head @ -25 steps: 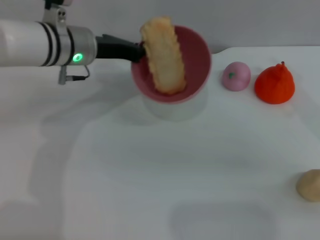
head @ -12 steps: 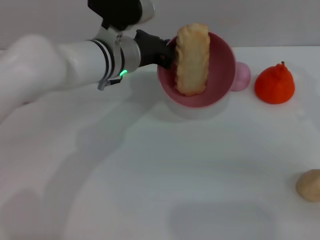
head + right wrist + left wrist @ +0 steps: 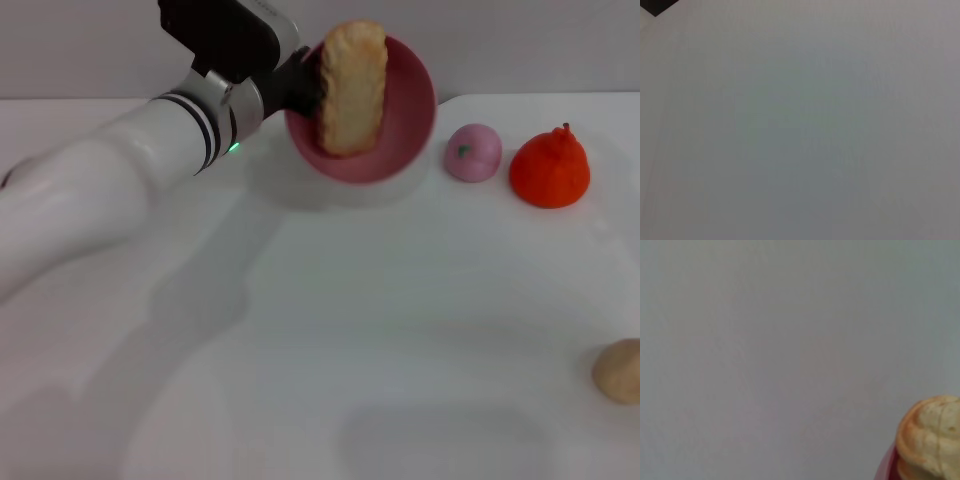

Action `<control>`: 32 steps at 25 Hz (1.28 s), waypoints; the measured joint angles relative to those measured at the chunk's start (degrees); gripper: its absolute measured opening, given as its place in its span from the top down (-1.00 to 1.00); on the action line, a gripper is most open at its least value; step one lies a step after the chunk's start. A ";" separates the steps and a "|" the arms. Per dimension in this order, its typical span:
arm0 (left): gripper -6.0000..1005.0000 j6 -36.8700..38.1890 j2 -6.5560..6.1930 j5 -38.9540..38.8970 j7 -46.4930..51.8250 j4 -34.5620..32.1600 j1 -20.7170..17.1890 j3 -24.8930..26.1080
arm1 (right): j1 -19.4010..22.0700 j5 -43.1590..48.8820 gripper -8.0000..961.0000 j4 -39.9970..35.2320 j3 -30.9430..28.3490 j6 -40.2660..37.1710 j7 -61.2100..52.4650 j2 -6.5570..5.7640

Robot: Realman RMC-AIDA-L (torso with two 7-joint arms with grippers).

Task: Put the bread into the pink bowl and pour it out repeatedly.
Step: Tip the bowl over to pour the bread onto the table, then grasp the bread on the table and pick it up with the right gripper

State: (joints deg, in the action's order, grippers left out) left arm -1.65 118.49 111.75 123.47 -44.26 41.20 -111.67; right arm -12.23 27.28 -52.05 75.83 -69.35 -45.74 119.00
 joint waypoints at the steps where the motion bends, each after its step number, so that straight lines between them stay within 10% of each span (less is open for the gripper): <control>1: 0.90 -2.31 -0.01 0.26 -0.01 0.02 -0.35 -1.20 | 0.00 0.03 -0.12 0.01 0.00 0.00 0.01 0.00; 12: 0.90 -20.81 0.11 4.19 -0.08 0.25 -3.51 -12.16 | -0.51 -0.03 -0.12 1.11 0.00 0.00 0.04 0.00; 32: 0.90 -16.23 0.06 3.89 1.35 -0.45 -1.56 -6.01 | -3.73 -0.04 -0.12 4.70 0.01 0.04 0.04 -0.07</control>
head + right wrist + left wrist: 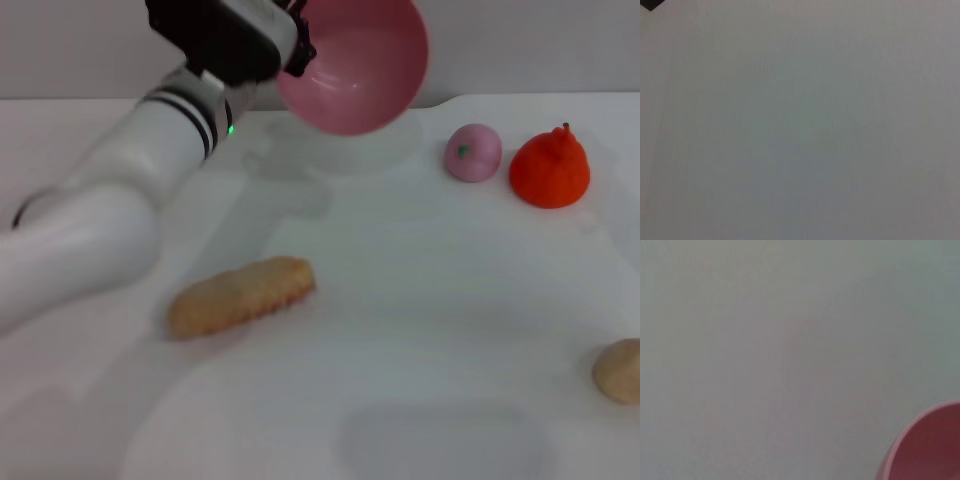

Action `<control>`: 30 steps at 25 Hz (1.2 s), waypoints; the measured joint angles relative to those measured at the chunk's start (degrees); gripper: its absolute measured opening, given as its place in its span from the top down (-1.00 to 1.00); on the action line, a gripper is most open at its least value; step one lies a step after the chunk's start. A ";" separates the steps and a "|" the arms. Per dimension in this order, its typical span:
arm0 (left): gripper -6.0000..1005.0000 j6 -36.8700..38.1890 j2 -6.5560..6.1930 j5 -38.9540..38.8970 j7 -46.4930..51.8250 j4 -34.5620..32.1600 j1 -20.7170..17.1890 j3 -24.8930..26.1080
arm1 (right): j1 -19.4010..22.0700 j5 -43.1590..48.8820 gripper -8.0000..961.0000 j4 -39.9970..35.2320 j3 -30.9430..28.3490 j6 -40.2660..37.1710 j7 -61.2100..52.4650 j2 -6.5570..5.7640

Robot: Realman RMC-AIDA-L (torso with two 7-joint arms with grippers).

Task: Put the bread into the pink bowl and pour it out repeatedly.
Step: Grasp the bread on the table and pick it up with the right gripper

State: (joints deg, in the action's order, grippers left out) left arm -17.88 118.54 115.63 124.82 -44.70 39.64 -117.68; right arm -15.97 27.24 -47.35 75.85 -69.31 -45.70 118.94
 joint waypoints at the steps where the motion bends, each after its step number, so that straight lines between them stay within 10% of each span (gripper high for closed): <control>1: 0.90 1.38 -0.07 0.00 0.70 -0.03 0.48 1.38 | -0.19 0.10 -0.12 0.21 -0.01 0.00 0.00 -0.02; 16: 0.90 52.02 -1.56 1.56 2.41 0.28 11.90 40.86 | -1.57 -0.21 -0.12 5.36 0.01 0.00 1.48 -0.02; 30: 0.90 79.17 -7.89 14.01 9.50 1.71 14.51 60.45 | -7.39 4.21 -0.12 13.86 -0.01 5.55 4.94 -0.77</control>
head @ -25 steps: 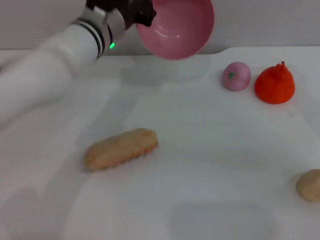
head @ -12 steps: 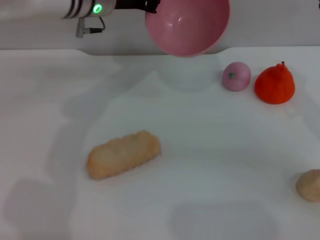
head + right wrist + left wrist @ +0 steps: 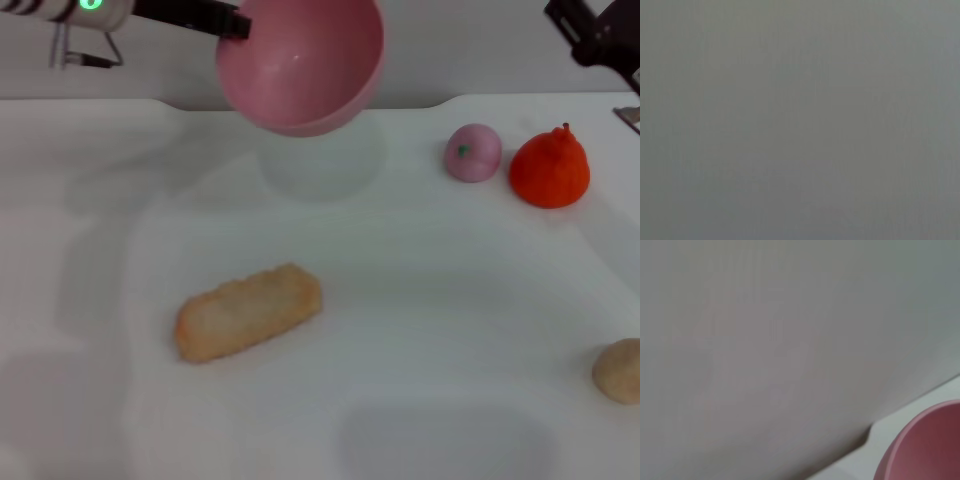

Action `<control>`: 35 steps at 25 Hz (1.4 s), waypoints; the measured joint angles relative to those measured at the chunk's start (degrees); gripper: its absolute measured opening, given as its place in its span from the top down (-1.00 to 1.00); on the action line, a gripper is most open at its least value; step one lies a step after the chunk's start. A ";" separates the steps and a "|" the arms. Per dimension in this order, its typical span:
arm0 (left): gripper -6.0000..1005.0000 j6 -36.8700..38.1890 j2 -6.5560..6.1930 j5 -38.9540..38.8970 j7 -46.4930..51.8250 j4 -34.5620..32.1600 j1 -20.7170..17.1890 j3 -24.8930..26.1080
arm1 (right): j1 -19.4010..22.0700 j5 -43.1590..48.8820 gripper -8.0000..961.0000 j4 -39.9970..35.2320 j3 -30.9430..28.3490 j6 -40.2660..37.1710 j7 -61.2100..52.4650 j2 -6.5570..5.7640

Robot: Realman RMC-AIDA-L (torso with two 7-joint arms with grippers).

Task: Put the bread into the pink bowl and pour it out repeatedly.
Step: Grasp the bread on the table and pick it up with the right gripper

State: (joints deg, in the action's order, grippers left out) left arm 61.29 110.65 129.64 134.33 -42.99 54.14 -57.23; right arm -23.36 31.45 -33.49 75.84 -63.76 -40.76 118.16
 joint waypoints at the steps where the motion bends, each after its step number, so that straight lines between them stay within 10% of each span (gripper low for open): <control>1: 0.90 1.20 -0.41 0.09 0.15 0.01 -0.21 0.81 | -0.17 0.74 -0.12 0.01 0.00 1.35 0.45 0.05; 9: 0.90 8.56 -3.97 3.60 4.36 -0.65 -3.17 4.58 | -1.10 12.71 -0.12 -3.94 0.39 17.82 -7.68 -0.64; 15: 0.90 9.43 -4.09 3.67 4.74 -1.05 -4.47 5.05 | -5.14 44.64 -0.12 -8.20 0.51 23.62 -41.23 -2.57; 21: 0.90 9.95 -3.28 3.69 4.14 -2.27 -4.74 4.68 | -13.13 73.80 -0.12 -9.30 -0.56 6.96 -71.74 -5.23; 35: 0.90 9.50 -1.81 3.60 2.42 -3.08 -5.92 5.02 | -23.81 74.96 -0.12 -10.21 -0.48 -23.08 -68.66 -5.44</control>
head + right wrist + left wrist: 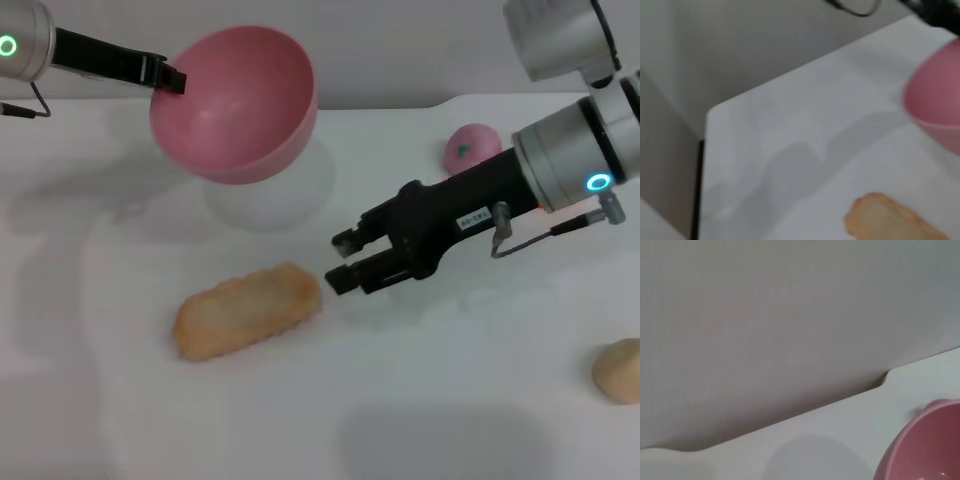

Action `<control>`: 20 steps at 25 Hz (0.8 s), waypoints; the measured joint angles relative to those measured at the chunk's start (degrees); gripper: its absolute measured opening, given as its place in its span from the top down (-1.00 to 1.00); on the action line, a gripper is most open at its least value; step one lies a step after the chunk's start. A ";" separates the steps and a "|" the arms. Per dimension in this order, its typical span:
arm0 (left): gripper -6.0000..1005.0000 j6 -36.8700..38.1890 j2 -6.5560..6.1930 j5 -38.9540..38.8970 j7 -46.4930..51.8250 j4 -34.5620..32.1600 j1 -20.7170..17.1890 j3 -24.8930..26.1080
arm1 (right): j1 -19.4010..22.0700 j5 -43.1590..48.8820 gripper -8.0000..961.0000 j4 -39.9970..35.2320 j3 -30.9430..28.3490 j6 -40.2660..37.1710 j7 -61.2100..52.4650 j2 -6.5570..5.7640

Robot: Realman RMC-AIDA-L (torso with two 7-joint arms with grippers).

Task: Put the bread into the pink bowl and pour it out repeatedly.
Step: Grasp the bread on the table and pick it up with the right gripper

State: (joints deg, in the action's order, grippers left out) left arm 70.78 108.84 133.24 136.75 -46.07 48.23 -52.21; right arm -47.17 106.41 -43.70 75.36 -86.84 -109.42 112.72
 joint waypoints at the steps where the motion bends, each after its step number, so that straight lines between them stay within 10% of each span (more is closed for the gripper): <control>1: 0.90 0.16 0.08 -0.09 0.00 -0.54 -0.20 0.01 | -0.16 -0.02 -0.12 0.04 0.09 -0.13 0.11 0.18; 12: 0.90 0.87 1.27 -0.44 0.28 -3.95 -1.72 0.02 | -2.49 6.66 -0.12 8.23 0.20 9.00 5.58 5.49; 20: 0.90 0.87 2.43 -0.39 -0.01 -5.12 -1.81 -0.40 | -4.24 5.73 -0.12 14.21 0.46 15.94 10.08 6.24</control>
State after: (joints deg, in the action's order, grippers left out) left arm 71.66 111.27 132.86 136.74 -51.20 46.41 -52.61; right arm -51.41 112.14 -29.49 75.82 -70.90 -99.33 118.96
